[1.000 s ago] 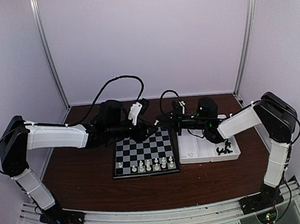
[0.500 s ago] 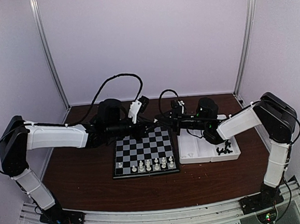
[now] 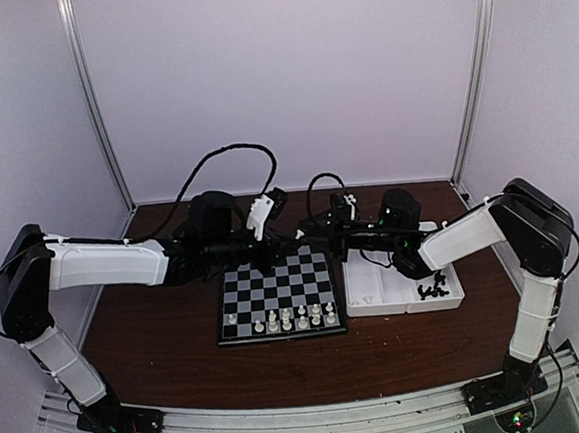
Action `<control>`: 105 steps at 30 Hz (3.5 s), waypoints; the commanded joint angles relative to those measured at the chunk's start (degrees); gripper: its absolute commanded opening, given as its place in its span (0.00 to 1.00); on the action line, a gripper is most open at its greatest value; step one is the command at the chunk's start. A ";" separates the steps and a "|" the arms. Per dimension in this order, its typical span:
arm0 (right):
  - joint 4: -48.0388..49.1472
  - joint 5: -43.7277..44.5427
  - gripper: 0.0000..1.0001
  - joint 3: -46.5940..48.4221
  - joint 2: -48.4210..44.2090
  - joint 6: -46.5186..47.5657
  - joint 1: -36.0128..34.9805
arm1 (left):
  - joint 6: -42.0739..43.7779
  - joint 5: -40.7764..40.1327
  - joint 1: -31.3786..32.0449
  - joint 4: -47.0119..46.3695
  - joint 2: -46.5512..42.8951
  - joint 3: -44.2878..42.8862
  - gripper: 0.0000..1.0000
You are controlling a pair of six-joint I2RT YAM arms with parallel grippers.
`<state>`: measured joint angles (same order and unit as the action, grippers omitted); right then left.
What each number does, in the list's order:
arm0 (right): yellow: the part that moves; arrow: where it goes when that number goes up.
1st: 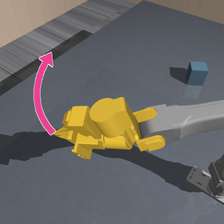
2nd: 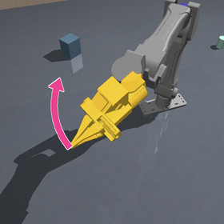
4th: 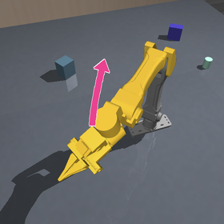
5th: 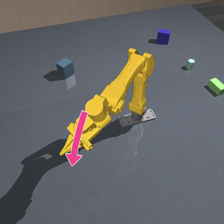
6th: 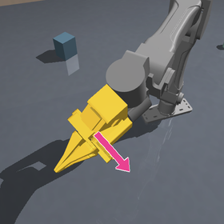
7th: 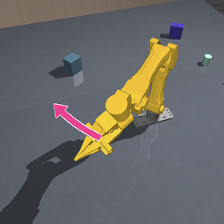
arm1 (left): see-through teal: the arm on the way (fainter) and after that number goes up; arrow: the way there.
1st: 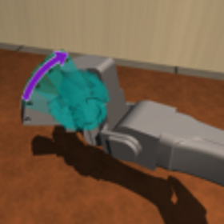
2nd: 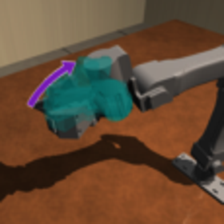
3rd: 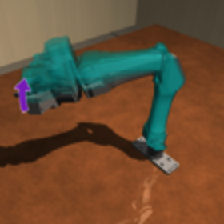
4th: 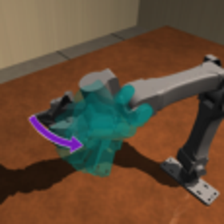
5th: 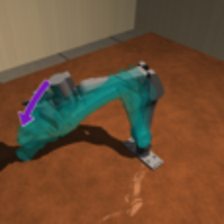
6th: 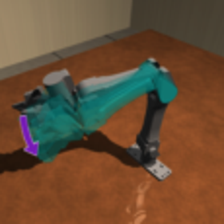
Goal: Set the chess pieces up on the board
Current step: Place the chess piece on the chessboard.
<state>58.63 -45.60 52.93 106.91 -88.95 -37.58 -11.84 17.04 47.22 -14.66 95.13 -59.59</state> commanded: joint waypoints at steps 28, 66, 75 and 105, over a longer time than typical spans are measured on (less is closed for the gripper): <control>-47.55 3.32 0.60 6.76 -12.66 38.45 4.88 | 5.76 -11.21 -0.56 86.59 -4.54 -28.60 0.00; -60.06 2.84 0.60 2.97 -19.77 49.48 11.68 | 10.88 -34.82 -0.82 109.37 35.46 -58.62 0.00; -60.30 3.15 0.60 2.71 -19.92 49.25 11.66 | 11.25 -34.47 -1.17 107.83 36.60 -53.20 0.00; -60.17 3.15 0.59 1.87 -20.11 48.88 11.66 | 12.01 -32.33 -1.96 105.61 40.05 -56.79 0.23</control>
<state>-1.98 -42.41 54.39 87.61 -40.34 -26.24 0.34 -16.27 45.71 91.70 136.11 -114.19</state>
